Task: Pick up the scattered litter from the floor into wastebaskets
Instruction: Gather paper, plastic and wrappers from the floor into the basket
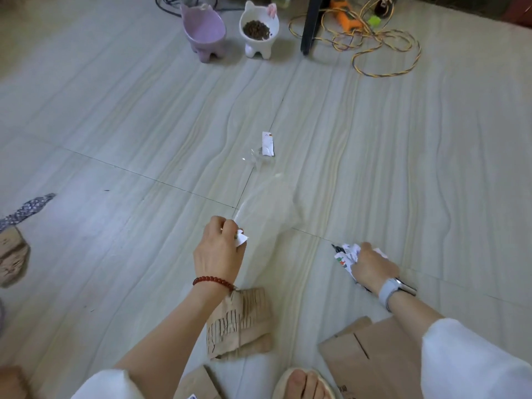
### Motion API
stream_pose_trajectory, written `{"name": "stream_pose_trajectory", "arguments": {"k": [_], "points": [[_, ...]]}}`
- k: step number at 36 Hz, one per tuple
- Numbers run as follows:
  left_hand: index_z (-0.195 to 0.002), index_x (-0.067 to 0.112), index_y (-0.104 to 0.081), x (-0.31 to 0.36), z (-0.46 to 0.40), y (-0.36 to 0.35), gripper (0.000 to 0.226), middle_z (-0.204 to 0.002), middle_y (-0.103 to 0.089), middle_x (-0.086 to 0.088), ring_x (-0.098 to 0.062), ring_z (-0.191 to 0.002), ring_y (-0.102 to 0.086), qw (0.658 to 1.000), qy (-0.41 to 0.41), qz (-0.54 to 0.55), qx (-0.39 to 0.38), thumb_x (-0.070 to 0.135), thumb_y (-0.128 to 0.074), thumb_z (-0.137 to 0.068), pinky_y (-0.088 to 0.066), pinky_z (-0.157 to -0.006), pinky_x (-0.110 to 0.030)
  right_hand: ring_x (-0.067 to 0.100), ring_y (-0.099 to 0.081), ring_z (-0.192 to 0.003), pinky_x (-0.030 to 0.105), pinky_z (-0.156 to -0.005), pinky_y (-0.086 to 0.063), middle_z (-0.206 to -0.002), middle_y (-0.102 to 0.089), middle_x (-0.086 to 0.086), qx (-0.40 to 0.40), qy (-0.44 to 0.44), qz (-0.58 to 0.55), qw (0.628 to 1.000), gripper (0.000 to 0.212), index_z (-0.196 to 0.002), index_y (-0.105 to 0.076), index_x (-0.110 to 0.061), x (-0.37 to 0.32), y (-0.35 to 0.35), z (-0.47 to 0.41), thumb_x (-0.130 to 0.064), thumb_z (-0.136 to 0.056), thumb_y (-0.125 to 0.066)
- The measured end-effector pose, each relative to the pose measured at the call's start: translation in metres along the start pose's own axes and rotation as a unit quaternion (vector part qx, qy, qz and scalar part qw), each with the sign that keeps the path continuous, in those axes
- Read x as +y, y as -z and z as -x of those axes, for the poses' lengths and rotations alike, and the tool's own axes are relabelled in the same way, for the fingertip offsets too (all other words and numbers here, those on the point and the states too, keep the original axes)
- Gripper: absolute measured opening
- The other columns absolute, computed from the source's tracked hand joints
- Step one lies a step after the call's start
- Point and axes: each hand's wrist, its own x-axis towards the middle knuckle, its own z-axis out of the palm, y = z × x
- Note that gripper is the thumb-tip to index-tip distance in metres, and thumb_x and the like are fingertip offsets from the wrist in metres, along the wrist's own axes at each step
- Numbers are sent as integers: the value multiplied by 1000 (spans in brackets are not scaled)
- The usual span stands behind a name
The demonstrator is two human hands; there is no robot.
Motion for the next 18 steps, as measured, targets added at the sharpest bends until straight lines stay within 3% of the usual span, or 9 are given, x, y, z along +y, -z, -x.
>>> {"name": "stream_pose_trajectory", "arguments": {"k": [3,7,11,14,18], "points": [[-70,6,-54,-6,-1,5,19,-78,-60,-7,-26,-65,-56,998,-49,-28,2,0,-72,-65,-34,-37,-22,26,-61,-100,26,-65,-35,-107,-63,9,52,-16,38,998,18,-102,-54,-9,-8,-11,1,-21,-89,-51],[-71,7,-54,-20,-5,18,24,-67,-58,-5,-25,-62,-56,996,-60,-60,1,-1,-75,-63,-34,-33,-22,25,-57,-105,27,-63,-32,-112,-58,7,84,25,85,993,18,-105,-53,-10,-24,-12,0,-16,-88,-47],[-70,7,-54,-35,-9,31,20,-65,-57,-5,-25,-63,-55,996,-51,-76,7,-1,-72,-66,-23,-38,-14,27,-55,-103,28,-60,-28,-111,-54,9,111,75,78,988,20,-103,-54,-7,-38,-2,2,-19,-89,-47],[-70,7,-54,-42,-10,35,18,-64,-56,-5,-25,-64,-53,997,-39,-73,5,0,-70,-68,-26,-40,-16,29,-57,-95,27,-50,-22,-117,-48,12,125,66,39,989,19,-100,-57,-4,-27,5,1,-16,-87,-50],[-69,8,-55,-39,-11,29,18,-64,-56,-4,-24,-63,-53,997,-35,-63,-3,0,-70,-67,-25,-40,-14,31,-60,-96,28,-64,-38,-137,-30,14,96,7,-14,995,23,-109,-54,-14,7,9,-10,-26,-89,-51]]}}
